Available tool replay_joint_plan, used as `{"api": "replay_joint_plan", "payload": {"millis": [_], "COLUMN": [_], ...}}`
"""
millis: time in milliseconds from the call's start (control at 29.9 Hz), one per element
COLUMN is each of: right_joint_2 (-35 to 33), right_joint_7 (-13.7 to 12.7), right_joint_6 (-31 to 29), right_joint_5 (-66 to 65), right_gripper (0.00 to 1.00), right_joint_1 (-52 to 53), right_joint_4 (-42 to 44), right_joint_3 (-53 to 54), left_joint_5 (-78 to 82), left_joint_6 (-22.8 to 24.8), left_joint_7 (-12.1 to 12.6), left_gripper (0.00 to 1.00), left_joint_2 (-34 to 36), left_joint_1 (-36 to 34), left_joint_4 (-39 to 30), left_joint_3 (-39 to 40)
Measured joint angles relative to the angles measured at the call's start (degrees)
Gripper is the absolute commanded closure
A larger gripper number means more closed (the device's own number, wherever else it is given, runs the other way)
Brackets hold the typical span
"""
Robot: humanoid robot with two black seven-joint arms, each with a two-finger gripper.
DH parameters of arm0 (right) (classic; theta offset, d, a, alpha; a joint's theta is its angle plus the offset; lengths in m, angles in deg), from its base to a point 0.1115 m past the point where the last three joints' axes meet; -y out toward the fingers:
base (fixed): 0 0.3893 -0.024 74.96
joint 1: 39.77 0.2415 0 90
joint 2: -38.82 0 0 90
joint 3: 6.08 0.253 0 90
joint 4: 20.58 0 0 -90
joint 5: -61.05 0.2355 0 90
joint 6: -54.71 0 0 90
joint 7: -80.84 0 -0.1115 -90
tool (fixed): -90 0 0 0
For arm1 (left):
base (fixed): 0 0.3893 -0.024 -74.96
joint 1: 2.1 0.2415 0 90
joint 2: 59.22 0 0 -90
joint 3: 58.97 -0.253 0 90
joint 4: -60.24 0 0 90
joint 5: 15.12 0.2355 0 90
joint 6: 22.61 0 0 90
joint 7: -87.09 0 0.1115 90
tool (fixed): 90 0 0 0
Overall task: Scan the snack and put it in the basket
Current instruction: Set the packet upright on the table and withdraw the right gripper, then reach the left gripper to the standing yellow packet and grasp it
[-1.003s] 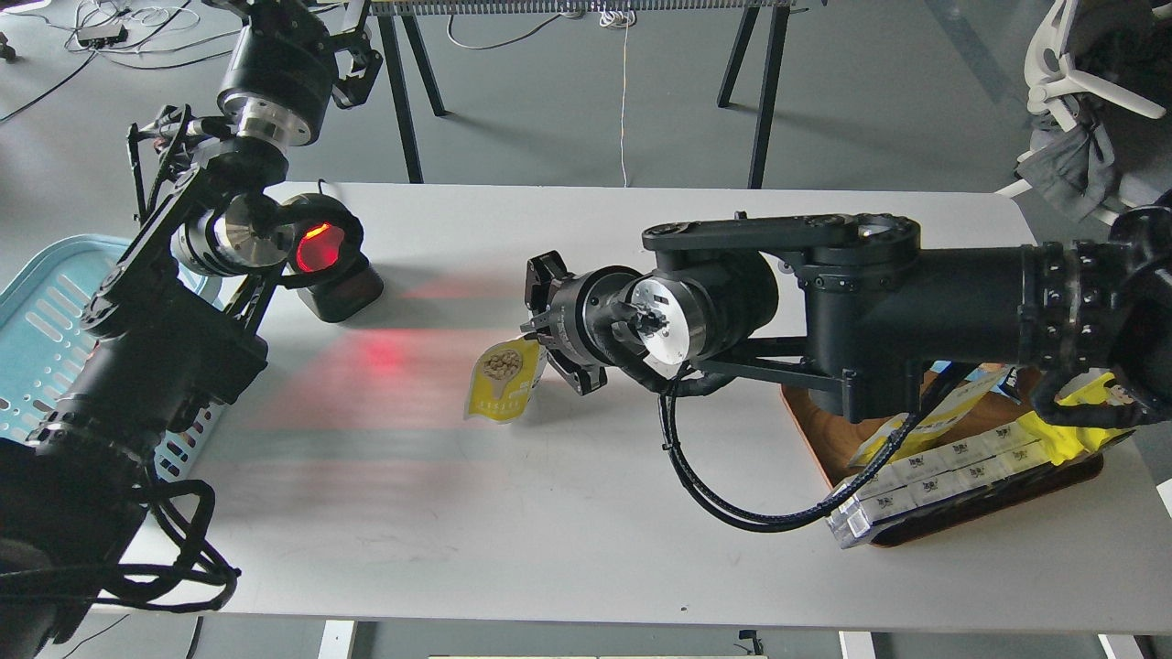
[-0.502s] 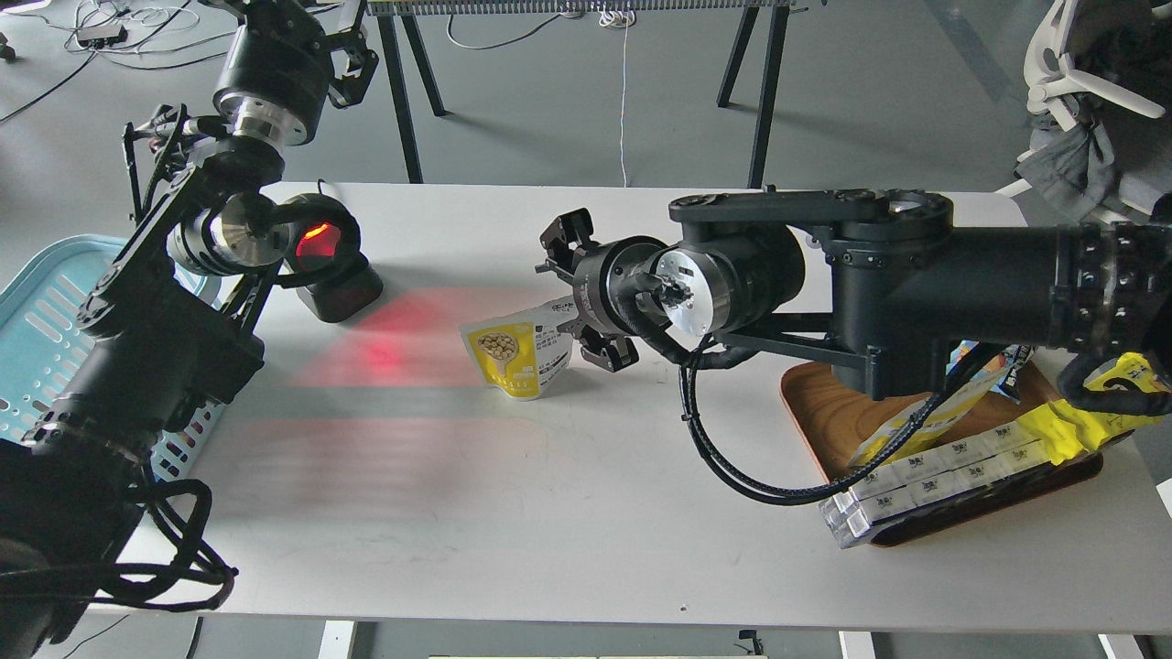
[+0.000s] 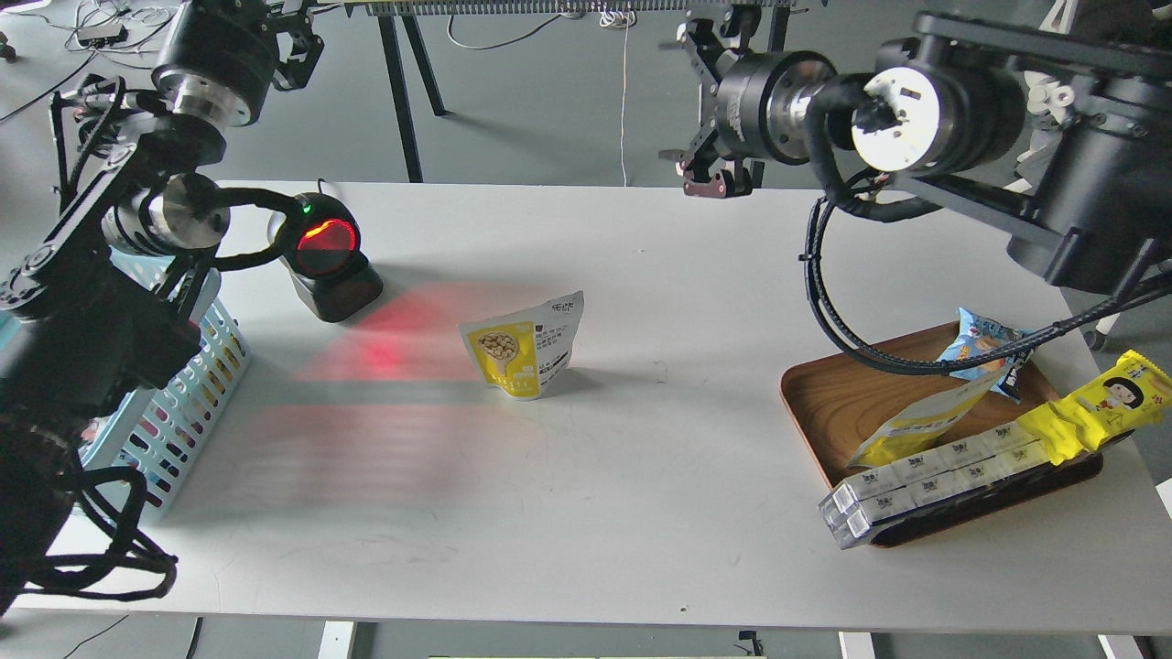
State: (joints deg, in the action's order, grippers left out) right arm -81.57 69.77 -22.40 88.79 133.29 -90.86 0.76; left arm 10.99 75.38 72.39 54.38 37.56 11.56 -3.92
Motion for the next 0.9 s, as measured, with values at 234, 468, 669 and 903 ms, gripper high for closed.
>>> {"api": "replay_joint_plan", "payload": {"millis": [234,468,669,903], "right_joint_2": [-4.17,-0.34,0.83,1.06], "right_joint_7": [1.11,1.26,1.28,1.34], "right_joint_6": [-19.85,-36.74,-39.22,-39.48], "right_joint_5": [-0.02,0.09,0.27,0.28], "right_gripper": [0.01,0.01,0.01,0.01], "right_joint_1": [-18.42,-31.73,-38.23,-39.99], "right_joint_4": [13.85,26.75,27.88,28.01], "right_joint_3": [22.03,38.24,43.77,45.17], "left_joint_5": [12.58,22.64,25.79,44.9], "left_joint_6": [0.37,0.88,1.7,1.68], "left_joint_7": [-0.31,-0.36,-0.23,-1.32], "left_gripper": [0.0,0.0,0.0,0.0], "left_joint_2": [16.19,35.75,52.87,59.46], "left_joint_1": [-4.99,-5.8,-4.42,-4.2], "left_joint_4": [-6.17,-21.66,-40.96,-48.75], "left_joint_3": [-15.2,-22.63,-27.45,-33.61]}}
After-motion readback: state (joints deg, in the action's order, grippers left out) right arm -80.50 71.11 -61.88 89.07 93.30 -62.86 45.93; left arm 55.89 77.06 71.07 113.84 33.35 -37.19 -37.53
